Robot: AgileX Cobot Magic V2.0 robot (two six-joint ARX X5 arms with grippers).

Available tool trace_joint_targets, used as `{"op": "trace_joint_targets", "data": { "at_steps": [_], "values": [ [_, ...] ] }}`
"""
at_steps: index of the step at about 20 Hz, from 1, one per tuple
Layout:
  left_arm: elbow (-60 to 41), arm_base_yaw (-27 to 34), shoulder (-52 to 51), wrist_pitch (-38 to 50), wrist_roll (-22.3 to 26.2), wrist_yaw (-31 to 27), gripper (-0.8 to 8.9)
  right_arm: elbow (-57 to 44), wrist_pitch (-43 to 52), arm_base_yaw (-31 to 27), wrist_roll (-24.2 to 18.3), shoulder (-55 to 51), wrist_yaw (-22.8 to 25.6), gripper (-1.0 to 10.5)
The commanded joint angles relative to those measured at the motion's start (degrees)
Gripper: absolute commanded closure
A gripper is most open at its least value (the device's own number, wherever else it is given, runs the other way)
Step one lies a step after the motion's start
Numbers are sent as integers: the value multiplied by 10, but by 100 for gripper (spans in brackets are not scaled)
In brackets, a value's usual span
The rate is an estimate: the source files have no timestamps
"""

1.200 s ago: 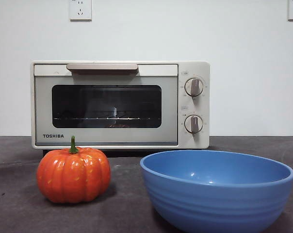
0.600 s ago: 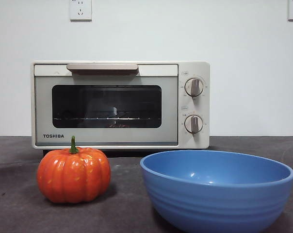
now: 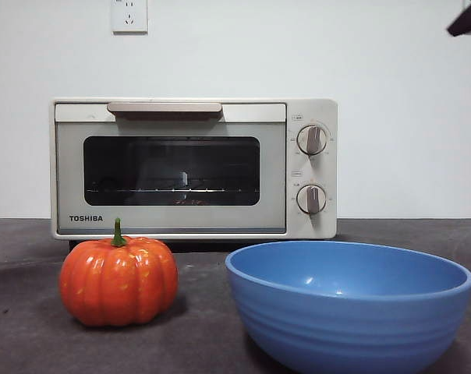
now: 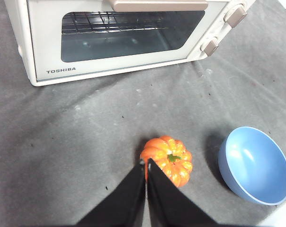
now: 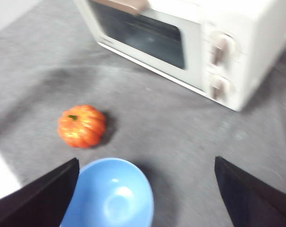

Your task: Place pumpkin in the steamer

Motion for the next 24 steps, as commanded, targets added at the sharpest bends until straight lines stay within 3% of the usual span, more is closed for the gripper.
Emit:
{"op": "trace_joint_targets", "data": {
  "at_steps": [1, 6, 11, 16, 24],
  "values": [
    [13, -2, 3, 6, 5, 3, 798, 11, 26, 34, 19, 25, -3, 485],
    [13, -2, 3, 7, 5, 3, 798, 42, 84, 142, 32, 121, 8, 485],
    [13, -2, 3, 6, 5, 3, 798, 145, 91, 238, 13, 268, 34, 484],
    [13, -2, 3, 6, 5, 3, 798, 205, 108, 299, 1, 386, 61, 483],
    [13, -2, 3, 6, 5, 3, 798, 208, 173, 371, -9, 499, 160, 483]
  ]
}}
